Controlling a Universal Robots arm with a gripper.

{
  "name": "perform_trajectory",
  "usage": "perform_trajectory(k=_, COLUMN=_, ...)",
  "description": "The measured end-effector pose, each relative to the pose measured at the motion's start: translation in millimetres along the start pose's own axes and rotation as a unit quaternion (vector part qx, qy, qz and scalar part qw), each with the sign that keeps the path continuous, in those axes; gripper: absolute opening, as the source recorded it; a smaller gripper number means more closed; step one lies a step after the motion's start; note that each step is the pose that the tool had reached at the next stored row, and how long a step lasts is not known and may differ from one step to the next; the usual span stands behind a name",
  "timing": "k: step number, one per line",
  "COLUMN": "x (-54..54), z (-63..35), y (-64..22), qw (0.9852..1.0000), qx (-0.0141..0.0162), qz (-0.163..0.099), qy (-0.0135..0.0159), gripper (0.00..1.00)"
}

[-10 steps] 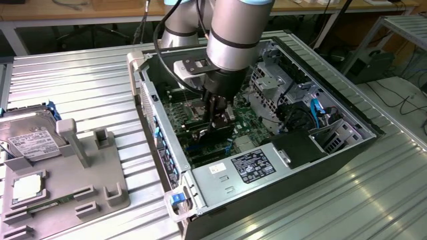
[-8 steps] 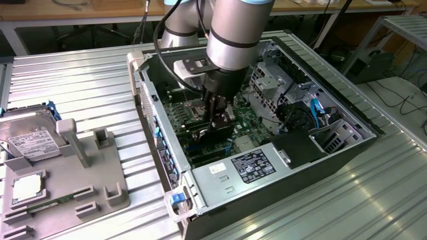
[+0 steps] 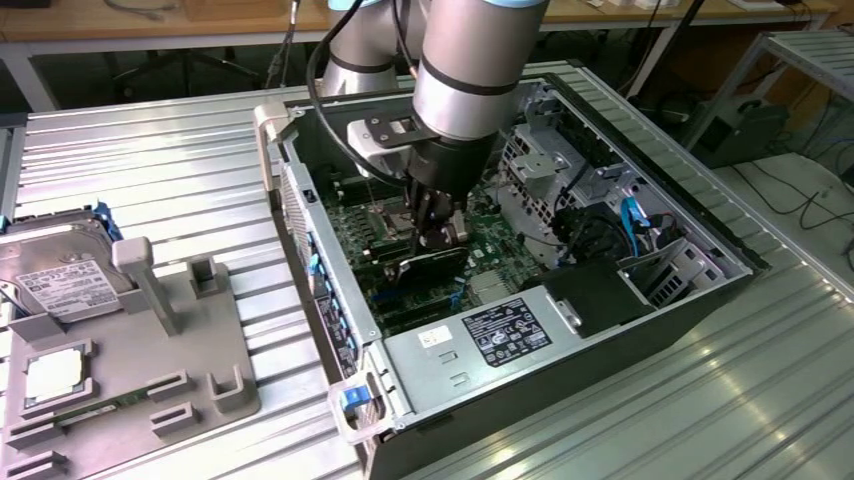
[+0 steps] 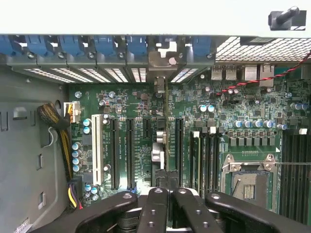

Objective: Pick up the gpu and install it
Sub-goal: 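Insert the gpu into the slot, then press down on the gpu until it lock into place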

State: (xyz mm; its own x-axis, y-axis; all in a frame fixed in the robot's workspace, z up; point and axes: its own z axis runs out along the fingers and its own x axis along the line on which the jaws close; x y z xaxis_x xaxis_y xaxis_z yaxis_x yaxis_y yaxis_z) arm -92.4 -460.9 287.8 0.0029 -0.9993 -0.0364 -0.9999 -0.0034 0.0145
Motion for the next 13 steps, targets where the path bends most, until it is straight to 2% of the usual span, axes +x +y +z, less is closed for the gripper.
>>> perform_trajectory(k=11, x=0.0, z=-0.6, y=0.0, qw=1.0, qx=0.0, qz=0.0, qy=0.0, gripper=0.11)
perform_trajectory(k=13, x=0.1, z=3.0, y=-0.1, qw=1.0, qx=0.0, qz=0.0, qy=0.0001, gripper=0.11)
